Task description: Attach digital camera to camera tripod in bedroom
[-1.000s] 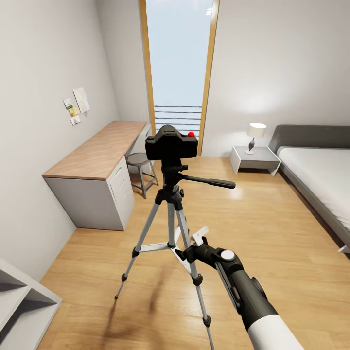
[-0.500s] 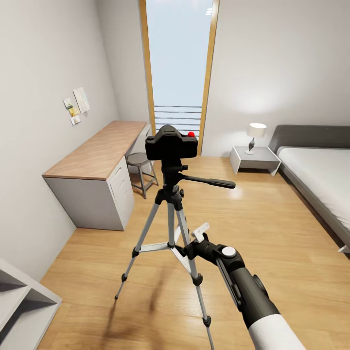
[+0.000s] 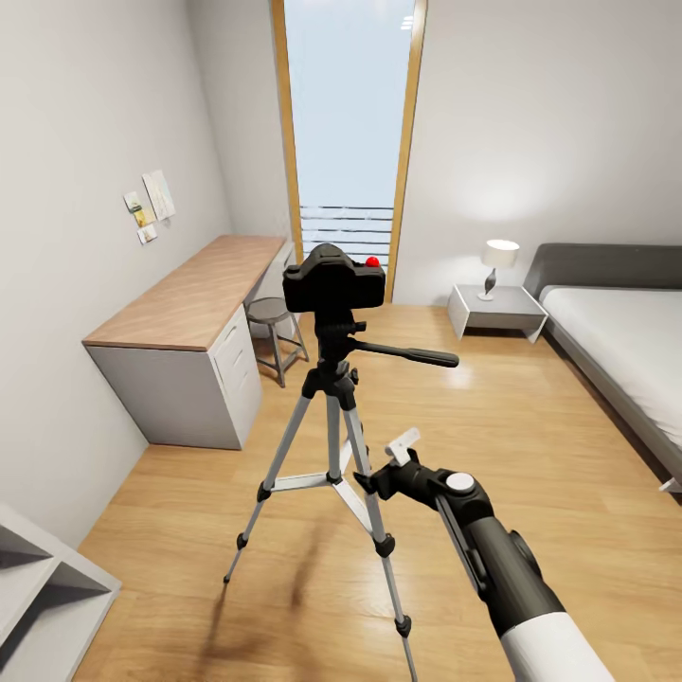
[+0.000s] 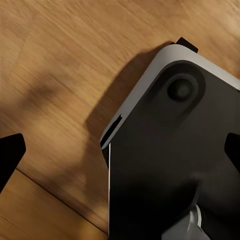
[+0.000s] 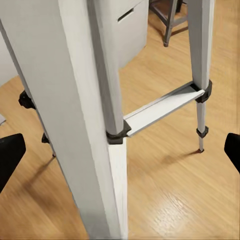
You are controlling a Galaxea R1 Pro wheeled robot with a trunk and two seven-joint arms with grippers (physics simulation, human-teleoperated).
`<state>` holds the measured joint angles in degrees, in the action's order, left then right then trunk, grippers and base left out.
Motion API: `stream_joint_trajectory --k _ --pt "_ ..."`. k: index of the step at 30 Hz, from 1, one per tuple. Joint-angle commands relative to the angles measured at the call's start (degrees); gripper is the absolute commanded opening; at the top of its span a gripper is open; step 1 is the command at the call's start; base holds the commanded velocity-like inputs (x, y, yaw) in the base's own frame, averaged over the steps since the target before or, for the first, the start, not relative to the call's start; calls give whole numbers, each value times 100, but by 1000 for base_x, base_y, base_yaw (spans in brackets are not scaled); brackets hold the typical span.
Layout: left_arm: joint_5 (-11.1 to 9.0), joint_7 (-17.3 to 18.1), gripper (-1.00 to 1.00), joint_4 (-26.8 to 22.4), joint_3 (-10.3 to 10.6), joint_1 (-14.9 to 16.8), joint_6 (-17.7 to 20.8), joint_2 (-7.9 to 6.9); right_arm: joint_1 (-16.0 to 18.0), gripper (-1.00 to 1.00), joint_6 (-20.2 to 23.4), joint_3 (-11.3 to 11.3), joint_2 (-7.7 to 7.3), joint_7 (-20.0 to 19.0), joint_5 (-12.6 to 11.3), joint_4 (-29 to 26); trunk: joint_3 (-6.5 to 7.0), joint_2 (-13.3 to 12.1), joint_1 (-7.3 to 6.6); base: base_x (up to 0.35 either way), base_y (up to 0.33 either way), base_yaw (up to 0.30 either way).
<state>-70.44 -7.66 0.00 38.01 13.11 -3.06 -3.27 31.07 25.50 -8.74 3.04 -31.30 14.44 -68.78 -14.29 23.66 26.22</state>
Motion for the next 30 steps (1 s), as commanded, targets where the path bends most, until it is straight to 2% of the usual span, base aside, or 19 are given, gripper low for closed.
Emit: stream_joint_trajectory --k 1,7,8,20,27,30 --pt "-40 -16 100 0 48 2 -11 1 -5 100 51 5 -13 -55 56 -42 -10 10 3 0 0 0" --pt "-40 -16 100 0 48 3 -11 2 -133 100 243 4 -62 -115 60 -234 -10 10 3 0 0 0" --pt "-40 -16 100 0 48 4 -11 0 -189 100 301 4 -65 -118 59 -662 -10 10 3 0 0 0" --pt "-42 -16 100 1 48 1 -11 -6 -379 100 487 4 -82 -190 61 -1110 -10 10 3 0 0 0" --pt "-43 -16 100 0 48 0 -11 -7 -396 100 529 12 -84 -451 76 -1251 -10 10 3 0 0 0" --pt "-44 -16 100 0 48 3 -11 -7 -399 100 592 24 -134 -560 76 -1315 -10 10 3 0 0 0"
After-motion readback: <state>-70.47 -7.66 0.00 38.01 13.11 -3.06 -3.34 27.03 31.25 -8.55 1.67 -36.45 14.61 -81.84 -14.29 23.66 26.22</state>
